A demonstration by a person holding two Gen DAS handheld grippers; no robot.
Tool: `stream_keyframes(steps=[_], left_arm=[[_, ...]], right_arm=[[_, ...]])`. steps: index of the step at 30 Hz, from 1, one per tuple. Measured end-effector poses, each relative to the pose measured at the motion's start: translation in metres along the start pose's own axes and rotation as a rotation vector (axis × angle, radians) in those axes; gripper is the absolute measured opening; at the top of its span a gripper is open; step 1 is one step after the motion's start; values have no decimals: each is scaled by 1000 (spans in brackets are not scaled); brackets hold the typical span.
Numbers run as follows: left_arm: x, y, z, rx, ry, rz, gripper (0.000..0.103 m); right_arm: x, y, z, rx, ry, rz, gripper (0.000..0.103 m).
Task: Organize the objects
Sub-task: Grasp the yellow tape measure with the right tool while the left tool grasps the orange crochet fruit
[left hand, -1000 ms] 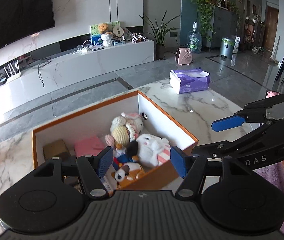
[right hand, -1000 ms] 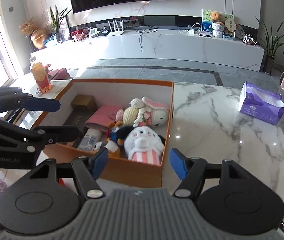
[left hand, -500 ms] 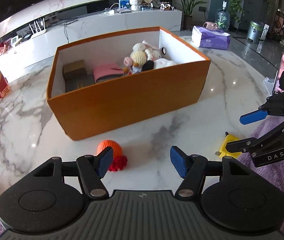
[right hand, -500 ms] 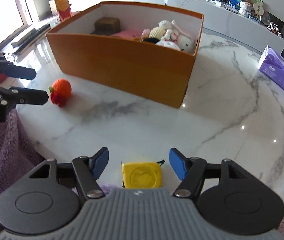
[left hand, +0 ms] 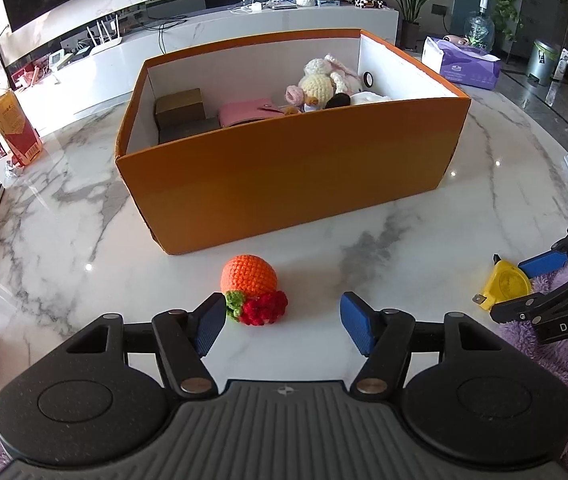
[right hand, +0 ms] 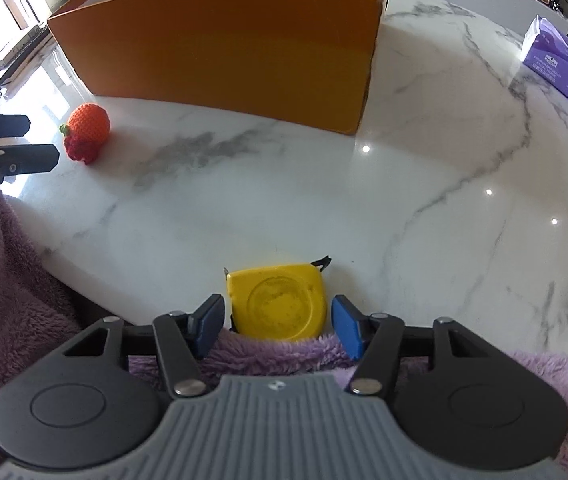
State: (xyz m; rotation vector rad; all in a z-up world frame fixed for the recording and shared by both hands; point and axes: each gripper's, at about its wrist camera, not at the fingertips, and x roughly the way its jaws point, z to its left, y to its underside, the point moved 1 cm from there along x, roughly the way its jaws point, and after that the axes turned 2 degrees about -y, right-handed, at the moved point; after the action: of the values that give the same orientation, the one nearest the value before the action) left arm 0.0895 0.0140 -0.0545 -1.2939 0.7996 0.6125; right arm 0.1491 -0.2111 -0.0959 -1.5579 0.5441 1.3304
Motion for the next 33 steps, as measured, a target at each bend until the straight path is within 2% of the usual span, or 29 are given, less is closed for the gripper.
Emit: stream_keyframes(steps=[2, 10, 18, 24, 31, 33], left_arm=[[0, 0, 1, -4, -1, -2, 75], [10, -5, 10, -37, -21, 16, 75], [23, -11, 17, -77, -27, 34, 79], [35, -11, 19, -110, -20, 37, 79], [46, -12, 20, -131, -31, 61, 73], [49, -12, 23, -144, -28, 79, 65]], right_arm=[[2, 0, 2, -7, 7, 8, 56], [5, -6, 9, -34, 25, 2, 55], [16, -36, 20, -16, -20, -51, 55], [21, -39, 14, 23, -63, -75, 55], [24, -39, 14, 20, -74, -87, 56], [24, -39, 13, 22, -77, -91, 56]])
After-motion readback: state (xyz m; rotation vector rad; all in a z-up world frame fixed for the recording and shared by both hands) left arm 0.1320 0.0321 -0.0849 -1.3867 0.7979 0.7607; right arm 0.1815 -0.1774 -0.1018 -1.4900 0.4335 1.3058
